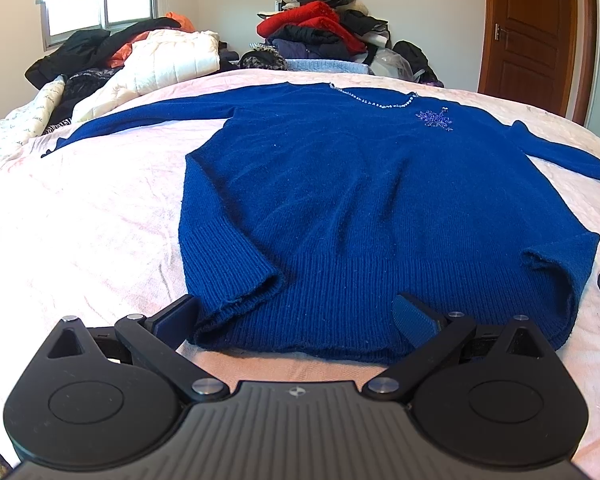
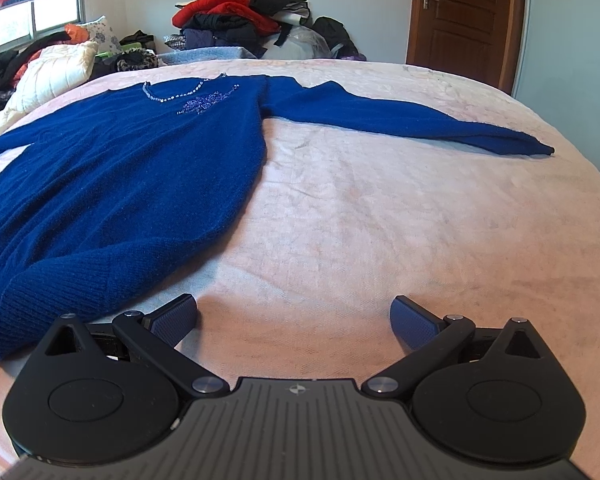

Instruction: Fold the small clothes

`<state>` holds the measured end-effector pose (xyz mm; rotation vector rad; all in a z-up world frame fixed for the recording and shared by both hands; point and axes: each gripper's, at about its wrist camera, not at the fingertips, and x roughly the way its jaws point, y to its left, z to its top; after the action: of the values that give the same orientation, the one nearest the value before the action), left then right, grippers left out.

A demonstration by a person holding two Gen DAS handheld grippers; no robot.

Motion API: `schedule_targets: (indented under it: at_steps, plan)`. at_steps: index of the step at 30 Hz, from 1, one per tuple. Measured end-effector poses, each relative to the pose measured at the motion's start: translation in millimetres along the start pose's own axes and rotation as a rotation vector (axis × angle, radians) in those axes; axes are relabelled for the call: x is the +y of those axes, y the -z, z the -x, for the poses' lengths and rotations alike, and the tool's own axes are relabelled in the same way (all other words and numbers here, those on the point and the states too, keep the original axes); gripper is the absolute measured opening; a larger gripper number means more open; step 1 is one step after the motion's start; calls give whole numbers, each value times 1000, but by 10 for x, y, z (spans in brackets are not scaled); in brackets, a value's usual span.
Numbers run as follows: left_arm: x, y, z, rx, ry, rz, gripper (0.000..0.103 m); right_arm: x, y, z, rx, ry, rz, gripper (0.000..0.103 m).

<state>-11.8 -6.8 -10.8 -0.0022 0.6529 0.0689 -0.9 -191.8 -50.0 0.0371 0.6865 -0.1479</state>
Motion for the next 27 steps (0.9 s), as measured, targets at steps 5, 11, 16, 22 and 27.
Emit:
schedule_targets:
  at_steps: [5, 11, 16, 22, 27]
  plan:
    - [-3, -74, -14, 39, 0, 0, 103, -8, -4, 1, -2, -3, -3, 103]
    - [36, -205, 25, 65, 3, 15, 103, -38, -32, 12, 7, -18, -6, 102]
    - [75, -446, 213, -35, 9, 28, 103, -303, -154, 0, 19, -34, -99, 102]
    - [11, -790, 224, -86, 41, 22, 103, -818, -477, -40, -81, 31, -146, 103]
    - [-146, -1034, 110, -96, 54, -3, 103, -1877, -887, -352, -111, -47, -446, 101]
